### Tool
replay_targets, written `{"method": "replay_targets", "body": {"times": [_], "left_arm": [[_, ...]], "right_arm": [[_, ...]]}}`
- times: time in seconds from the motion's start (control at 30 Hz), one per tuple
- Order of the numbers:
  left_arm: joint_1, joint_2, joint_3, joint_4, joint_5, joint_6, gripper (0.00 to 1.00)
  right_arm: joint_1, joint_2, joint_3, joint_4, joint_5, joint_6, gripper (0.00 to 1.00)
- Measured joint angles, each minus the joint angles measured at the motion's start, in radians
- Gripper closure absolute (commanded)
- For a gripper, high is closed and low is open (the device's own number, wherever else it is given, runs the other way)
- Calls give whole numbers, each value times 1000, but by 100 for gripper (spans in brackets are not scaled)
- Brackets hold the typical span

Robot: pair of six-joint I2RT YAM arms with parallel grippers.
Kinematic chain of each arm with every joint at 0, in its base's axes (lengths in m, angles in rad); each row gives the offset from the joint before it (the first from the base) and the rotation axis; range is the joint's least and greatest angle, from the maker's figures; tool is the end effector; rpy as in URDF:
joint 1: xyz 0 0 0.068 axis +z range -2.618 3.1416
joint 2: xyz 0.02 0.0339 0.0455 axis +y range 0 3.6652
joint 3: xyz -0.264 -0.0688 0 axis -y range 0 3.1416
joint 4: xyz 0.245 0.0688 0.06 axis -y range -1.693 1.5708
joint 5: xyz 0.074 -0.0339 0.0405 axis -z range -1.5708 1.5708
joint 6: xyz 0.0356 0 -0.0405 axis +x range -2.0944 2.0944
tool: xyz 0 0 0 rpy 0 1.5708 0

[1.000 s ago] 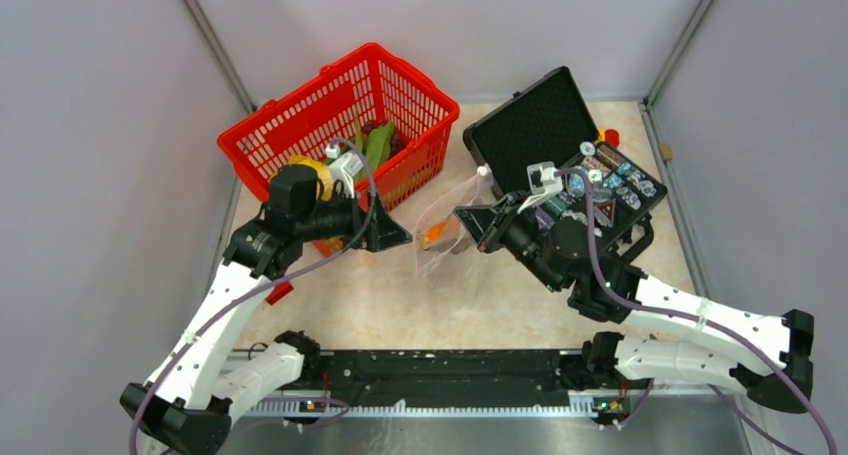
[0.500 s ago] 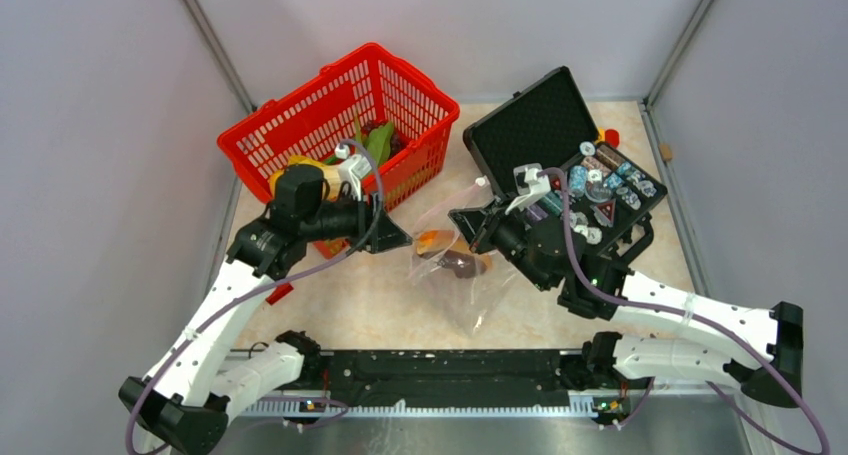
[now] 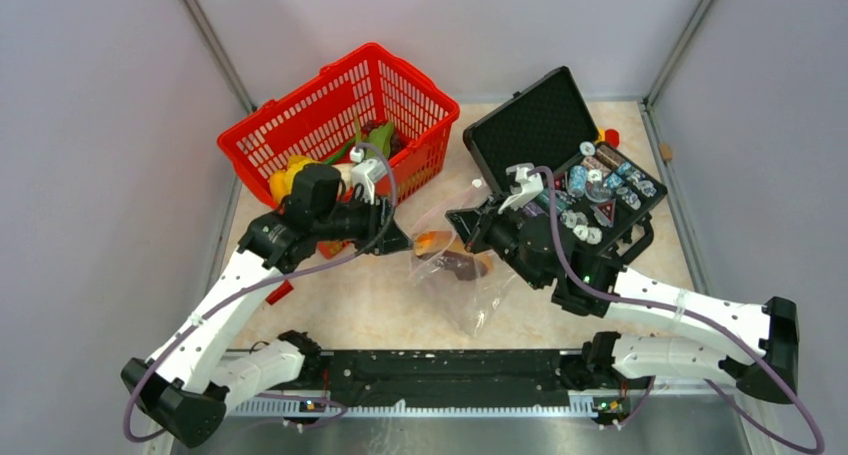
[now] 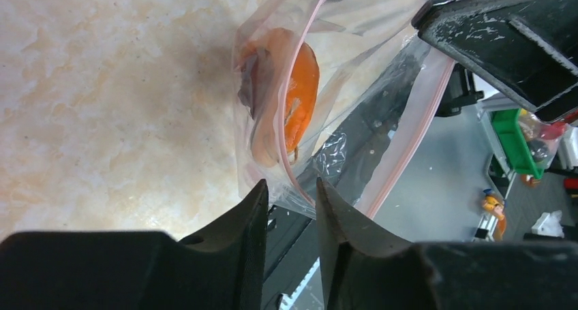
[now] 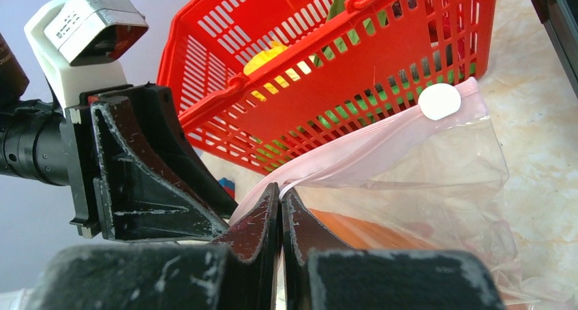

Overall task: Place the food in the zip-top bag and seal the zipper
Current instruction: Adjust the zipper food storage bag at the center of the board.

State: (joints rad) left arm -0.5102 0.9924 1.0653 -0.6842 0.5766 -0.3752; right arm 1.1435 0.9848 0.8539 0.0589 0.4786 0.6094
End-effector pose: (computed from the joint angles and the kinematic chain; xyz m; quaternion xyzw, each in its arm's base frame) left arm 0.1657 -0.1149 0.3526 0.1883 0.8397 -0.4175 0.2918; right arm 0.1103 0.2026 0.3534 -0.0320 0.7286 0.3975 0.5568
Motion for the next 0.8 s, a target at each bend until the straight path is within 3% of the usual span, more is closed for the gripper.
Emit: {"method": "replay_targets", "body": {"times": [0.33,0.57,0.8], "left_arm": [[-19,32,14,-43,-44,27,100],[-26,54,45,-50,-40,35,100],[-27,32,86,168,118,-62,100]], "right_arm": [[0,6,0,-1,3,-2,100],[0,3,0,2,-6,-35,100],[0,-66,-3,63,-140,-177,100]]}}
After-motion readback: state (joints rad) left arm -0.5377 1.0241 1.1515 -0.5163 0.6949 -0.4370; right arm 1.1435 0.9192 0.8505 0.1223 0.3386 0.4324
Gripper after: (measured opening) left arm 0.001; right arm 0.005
